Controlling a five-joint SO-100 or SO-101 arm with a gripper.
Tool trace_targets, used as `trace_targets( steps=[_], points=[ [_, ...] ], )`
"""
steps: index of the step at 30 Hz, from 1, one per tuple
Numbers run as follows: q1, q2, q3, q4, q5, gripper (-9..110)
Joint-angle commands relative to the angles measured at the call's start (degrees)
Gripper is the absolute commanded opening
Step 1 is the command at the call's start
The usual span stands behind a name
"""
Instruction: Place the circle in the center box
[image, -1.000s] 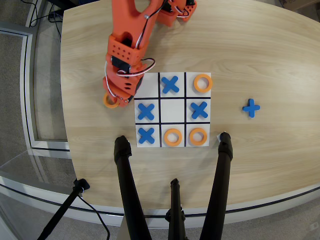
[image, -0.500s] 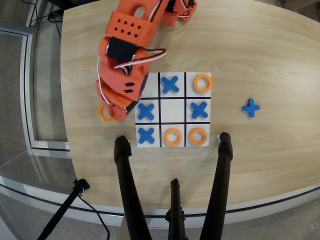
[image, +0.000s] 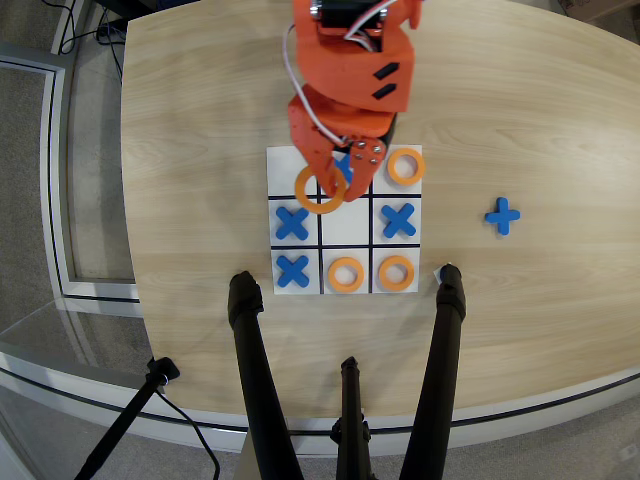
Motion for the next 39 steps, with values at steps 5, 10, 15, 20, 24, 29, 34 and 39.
trace_targets(
  steps=[5,10,15,20,24,29,34,39],
  points=[
    [-7.29,-8.0,1.58,-10.81,0.53,0],
    [-7.47,-21.18,-1.14,-18.9,0.0,0],
    [-5.45,-32.26,-4.83,-23.91,-0.62,0],
    [-4.22,-39.55,-5.71,-27.6,-1.49,0],
    [-4.39,-42.89,-5.71,-28.13,-1.76,0],
    [-4.48,-45.7,-5.27,-30.06,-1.85,0],
    [-4.04,-48.87,-6.24,-31.2,-2.37,0],
    [-3.43,-50.63,-7.21,-31.64,-2.64,0]
  ],
)
